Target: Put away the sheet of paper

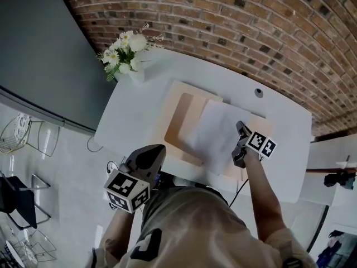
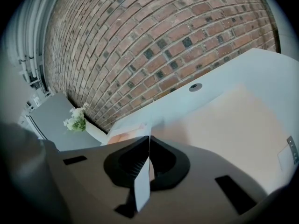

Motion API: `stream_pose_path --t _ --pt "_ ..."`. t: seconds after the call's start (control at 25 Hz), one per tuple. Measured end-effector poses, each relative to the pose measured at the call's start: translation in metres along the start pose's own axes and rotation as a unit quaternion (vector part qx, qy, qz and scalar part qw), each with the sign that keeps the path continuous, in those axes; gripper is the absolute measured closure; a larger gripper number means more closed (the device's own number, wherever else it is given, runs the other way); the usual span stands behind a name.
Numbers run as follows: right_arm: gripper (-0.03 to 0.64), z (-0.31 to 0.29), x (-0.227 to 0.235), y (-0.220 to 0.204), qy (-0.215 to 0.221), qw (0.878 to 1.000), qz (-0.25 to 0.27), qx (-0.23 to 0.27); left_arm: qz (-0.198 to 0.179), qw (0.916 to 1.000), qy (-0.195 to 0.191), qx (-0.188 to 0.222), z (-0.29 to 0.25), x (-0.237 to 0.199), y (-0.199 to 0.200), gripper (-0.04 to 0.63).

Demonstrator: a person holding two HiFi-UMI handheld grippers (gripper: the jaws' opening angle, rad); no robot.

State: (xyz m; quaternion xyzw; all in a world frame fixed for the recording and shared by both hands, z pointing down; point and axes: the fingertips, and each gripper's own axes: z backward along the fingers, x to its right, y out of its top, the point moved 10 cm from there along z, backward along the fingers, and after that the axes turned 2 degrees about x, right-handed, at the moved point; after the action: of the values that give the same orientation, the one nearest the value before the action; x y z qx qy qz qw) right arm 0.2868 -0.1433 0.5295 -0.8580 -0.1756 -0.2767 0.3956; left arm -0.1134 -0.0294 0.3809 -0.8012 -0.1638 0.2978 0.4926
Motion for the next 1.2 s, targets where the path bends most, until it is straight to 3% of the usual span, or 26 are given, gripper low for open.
stream_pose_path --t 1.2 --pt "0.594 -0.025 -0.022 -0.008 0.0 1.0 -0.008 -0.007 0.008 0.9999 -0.007 -0.011 0.003 -0.035 0.002 0.581"
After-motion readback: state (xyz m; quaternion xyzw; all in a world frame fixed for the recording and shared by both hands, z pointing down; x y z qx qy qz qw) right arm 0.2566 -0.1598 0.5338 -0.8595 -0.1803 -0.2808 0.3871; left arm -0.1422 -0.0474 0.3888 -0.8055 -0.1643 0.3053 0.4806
